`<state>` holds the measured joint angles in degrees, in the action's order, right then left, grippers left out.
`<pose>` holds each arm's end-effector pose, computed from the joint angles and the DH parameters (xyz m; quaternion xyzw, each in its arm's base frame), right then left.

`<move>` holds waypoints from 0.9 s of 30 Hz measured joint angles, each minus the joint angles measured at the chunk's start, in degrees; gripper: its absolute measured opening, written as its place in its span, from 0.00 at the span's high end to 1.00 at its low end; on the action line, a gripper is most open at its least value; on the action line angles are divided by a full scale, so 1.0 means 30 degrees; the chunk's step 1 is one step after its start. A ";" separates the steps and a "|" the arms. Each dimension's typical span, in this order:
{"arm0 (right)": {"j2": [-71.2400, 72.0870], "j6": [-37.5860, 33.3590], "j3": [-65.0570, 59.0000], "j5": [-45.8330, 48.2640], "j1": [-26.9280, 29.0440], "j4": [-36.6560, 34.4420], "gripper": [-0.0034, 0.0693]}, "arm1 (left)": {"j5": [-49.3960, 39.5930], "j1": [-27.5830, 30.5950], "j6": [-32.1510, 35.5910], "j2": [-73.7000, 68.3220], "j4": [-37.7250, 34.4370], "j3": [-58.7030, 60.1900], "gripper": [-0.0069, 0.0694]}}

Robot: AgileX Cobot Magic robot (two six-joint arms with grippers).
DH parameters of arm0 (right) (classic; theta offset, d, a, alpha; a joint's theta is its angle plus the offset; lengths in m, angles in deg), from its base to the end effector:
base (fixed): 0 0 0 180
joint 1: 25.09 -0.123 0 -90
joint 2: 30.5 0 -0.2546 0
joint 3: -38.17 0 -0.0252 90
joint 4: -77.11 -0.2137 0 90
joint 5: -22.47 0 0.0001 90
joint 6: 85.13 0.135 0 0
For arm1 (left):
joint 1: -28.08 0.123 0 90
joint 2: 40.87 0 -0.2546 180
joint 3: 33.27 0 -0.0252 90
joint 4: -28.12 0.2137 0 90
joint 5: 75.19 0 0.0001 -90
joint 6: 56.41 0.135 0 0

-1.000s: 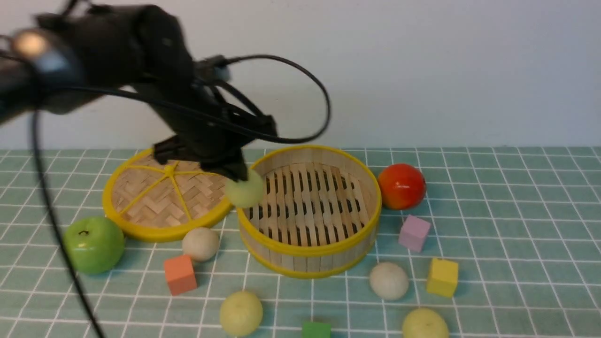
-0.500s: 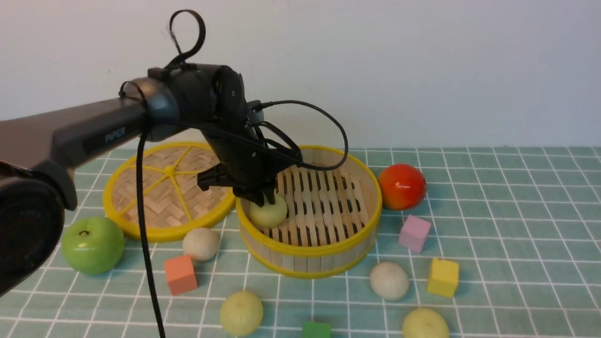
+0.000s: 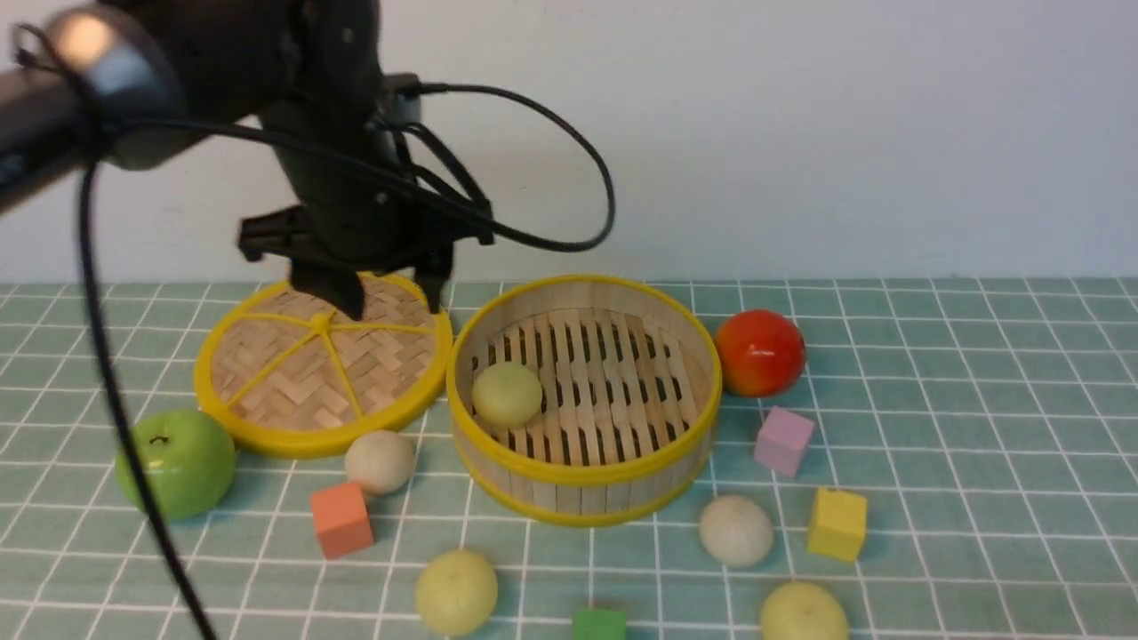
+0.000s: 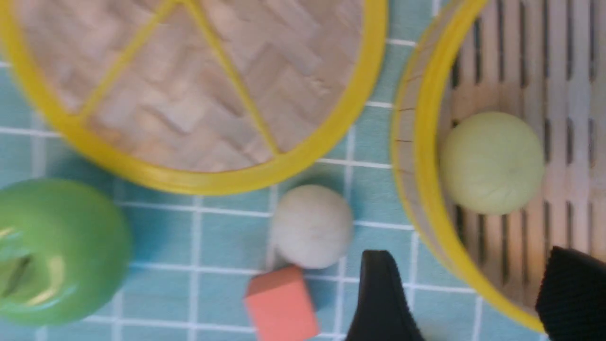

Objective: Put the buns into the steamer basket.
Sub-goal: Use the left arm to grab a steamed stuffed bun

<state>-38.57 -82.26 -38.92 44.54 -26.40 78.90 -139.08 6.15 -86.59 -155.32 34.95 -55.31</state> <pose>0.0877 0.0004 0.1618 0.0028 0.8050 0.0083 0.5932 0.3525 -0.1264 0.2482 -0.0556 0.9755 -0.0382 0.2095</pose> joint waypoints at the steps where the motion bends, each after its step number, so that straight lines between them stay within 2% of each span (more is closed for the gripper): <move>1: 0.0000 0.0000 0.0000 0.0000 0.0000 0.0000 0.62 | 0.0133 0.0000 -0.0552 0.0756 0.0712 0.1147 0.36; 7: 0.0000 0.0000 0.0000 0.0000 0.0000 0.0000 0.62 | 0.1293 0.0000 -0.2472 0.2487 0.2756 0.6049 0.42; 12: 0.0000 0.0000 0.0000 0.0000 0.0000 0.0000 0.62 | 0.3351 0.0000 -0.2335 0.2472 0.2842 0.8541 0.43; 18: 0.0000 0.0000 0.0000 0.0000 0.0000 0.0000 0.62 | 0.6266 0.0000 -0.2341 0.2242 0.2729 0.8844 0.43; 24: 0.0000 0.0000 0.0000 0.0000 0.0000 0.0000 0.62 | 0.6525 0.0000 -0.2575 0.1240 0.2540 0.8844 0.43; 27: 0.0000 0.0000 0.0000 0.0000 0.0000 0.0000 0.62 | 0.6703 0.0000 -0.1885 0.0558 0.2436 0.8686 0.43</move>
<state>-38.57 -82.26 -38.92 44.54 -26.40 78.90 -118.98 6.15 -92.25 -153.64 42.26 -29.26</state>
